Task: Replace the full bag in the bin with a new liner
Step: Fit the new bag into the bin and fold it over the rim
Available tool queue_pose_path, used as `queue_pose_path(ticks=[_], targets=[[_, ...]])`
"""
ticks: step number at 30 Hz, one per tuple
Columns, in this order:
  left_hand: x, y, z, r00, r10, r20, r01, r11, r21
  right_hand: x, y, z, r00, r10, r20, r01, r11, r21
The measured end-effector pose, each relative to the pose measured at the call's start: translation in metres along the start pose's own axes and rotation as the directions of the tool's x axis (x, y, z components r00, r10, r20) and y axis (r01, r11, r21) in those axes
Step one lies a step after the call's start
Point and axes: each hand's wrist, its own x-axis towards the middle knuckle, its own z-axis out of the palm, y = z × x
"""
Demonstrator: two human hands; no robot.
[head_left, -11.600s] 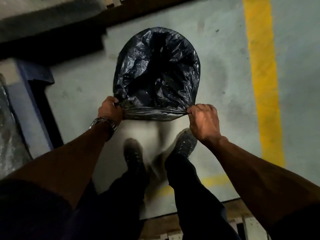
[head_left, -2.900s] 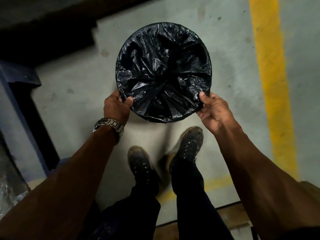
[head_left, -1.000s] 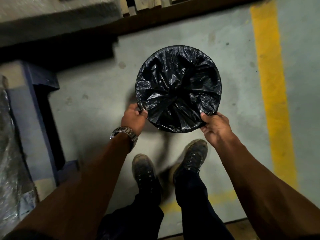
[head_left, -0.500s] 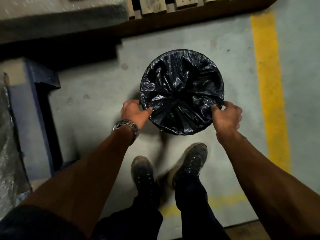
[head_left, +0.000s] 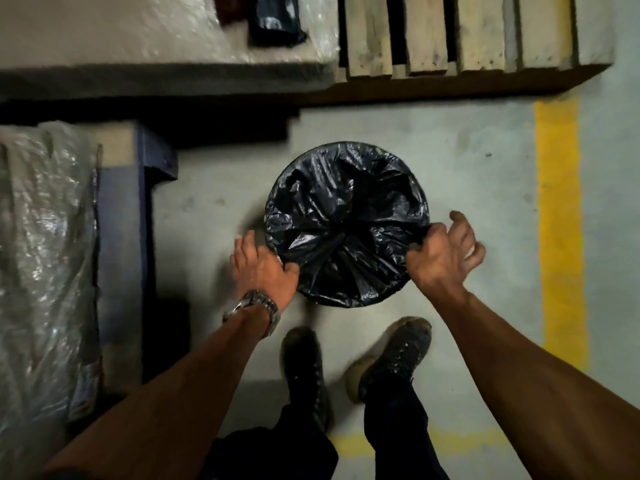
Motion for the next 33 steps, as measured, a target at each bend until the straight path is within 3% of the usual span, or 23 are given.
queue_pose_path(ticks=[6, 14, 17, 21, 25, 27, 31, 33], targets=[[-0.003, -0.062, -0.048, 0.975, -0.213, -0.063, 0.201, 0.967, -0.157, -0.002, -0.095, -0.004, 0.967, -0.245, 0.073, 0.25, 0.965, -0.08], [0.042, -0.127, -0.071, 0.861, -0.498, 0.104, 0.497, 0.782, -0.375, 0.02, -0.213, 0.019, 0.863, -0.488, 0.128, 0.495, 0.868, -0.028], [0.063, -0.139, -0.073, 0.831, -0.551, 0.069, 0.514, 0.716, -0.473, 0.035, -0.249, 0.029, 0.818, -0.557, 0.14, 0.568, 0.821, -0.054], [0.087, -0.152, -0.067, 0.801, -0.58, 0.152, 0.582, 0.691, -0.429, 0.052, -0.281, 0.04, 0.76, -0.624, 0.182, 0.641, 0.766, -0.047], [0.104, -0.169, -0.045, 0.805, -0.553, 0.213, 0.574, 0.636, -0.516, 0.062, -0.294, 0.046, 0.716, -0.628, 0.305, 0.666, 0.746, -0.027], [0.11, -0.176, -0.033, 0.791, -0.557, 0.255, 0.583, 0.557, -0.591, 0.065, -0.297, 0.044, 0.713, -0.61, 0.345, 0.652, 0.758, -0.008], [0.116, -0.193, 0.012, 0.705, -0.637, 0.31, 0.642, 0.388, -0.662, 0.064, -0.295, 0.031, 0.685, -0.649, 0.331, 0.674, 0.737, 0.053], [0.107, -0.163, -0.025, 0.644, -0.706, 0.295, 0.682, 0.355, -0.64, 0.061, -0.29, 0.023, 0.672, -0.698, 0.248, 0.708, 0.703, 0.064]])
